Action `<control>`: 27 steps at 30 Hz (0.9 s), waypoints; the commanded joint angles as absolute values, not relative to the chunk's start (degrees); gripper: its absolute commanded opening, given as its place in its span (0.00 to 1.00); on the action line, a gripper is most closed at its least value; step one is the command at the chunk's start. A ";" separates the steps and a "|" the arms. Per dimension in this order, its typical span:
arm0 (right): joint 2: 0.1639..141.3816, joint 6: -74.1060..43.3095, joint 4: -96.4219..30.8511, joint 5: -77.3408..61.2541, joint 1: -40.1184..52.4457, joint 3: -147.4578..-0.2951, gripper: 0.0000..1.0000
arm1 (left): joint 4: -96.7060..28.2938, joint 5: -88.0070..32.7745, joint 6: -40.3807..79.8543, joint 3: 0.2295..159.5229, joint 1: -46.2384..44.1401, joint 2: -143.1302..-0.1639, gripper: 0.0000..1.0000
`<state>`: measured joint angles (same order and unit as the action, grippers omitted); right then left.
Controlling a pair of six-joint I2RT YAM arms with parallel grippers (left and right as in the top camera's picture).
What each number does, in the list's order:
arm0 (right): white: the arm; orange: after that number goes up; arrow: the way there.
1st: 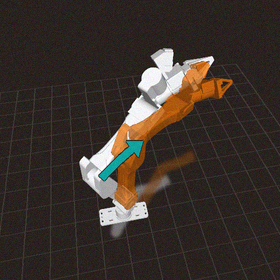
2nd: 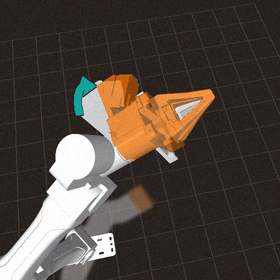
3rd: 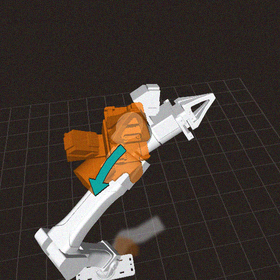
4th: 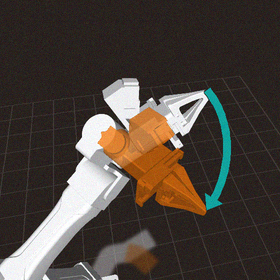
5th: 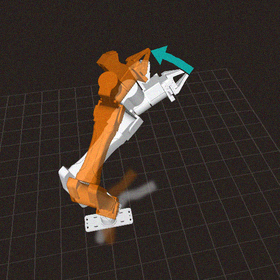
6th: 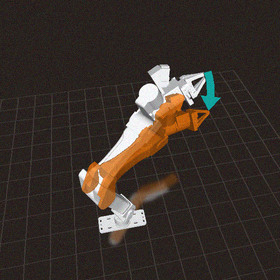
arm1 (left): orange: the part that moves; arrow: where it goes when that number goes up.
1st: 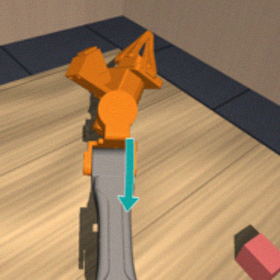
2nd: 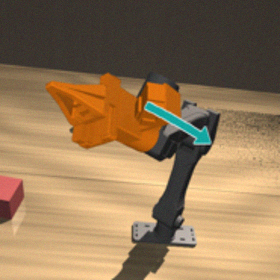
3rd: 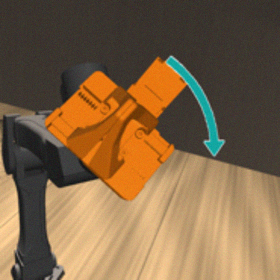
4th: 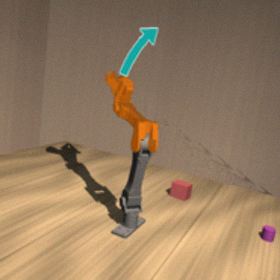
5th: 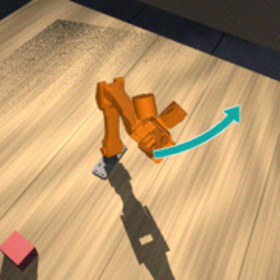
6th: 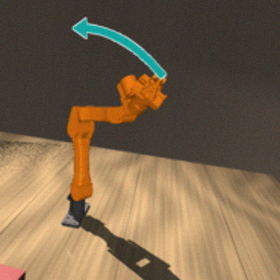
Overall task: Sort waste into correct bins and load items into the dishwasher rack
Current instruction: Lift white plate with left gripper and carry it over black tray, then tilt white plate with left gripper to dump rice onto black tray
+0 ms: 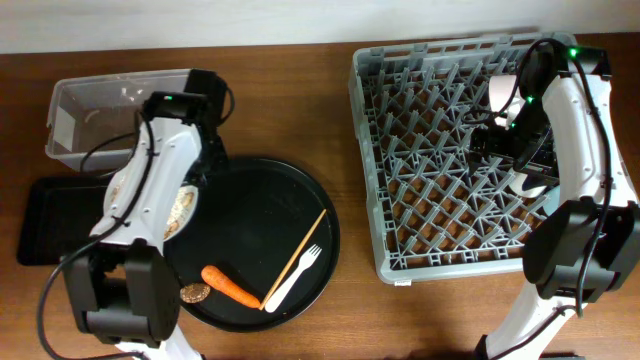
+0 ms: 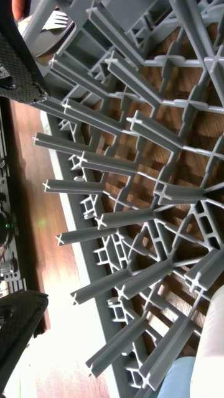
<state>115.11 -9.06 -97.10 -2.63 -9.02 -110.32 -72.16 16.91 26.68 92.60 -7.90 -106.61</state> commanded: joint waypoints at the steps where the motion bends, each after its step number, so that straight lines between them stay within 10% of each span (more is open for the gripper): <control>1: 113.82 -9.23 -97.36 -2.35 -9.02 -109.91 0.99 | -71.31 16.56 22.63 93.95 -4.36 -104.86 0.00; 27: 113.82 -9.21 -97.36 -2.33 -9.02 -109.91 0.99 | -65.82 -24.95 3.46 93.95 21.61 -104.86 0.00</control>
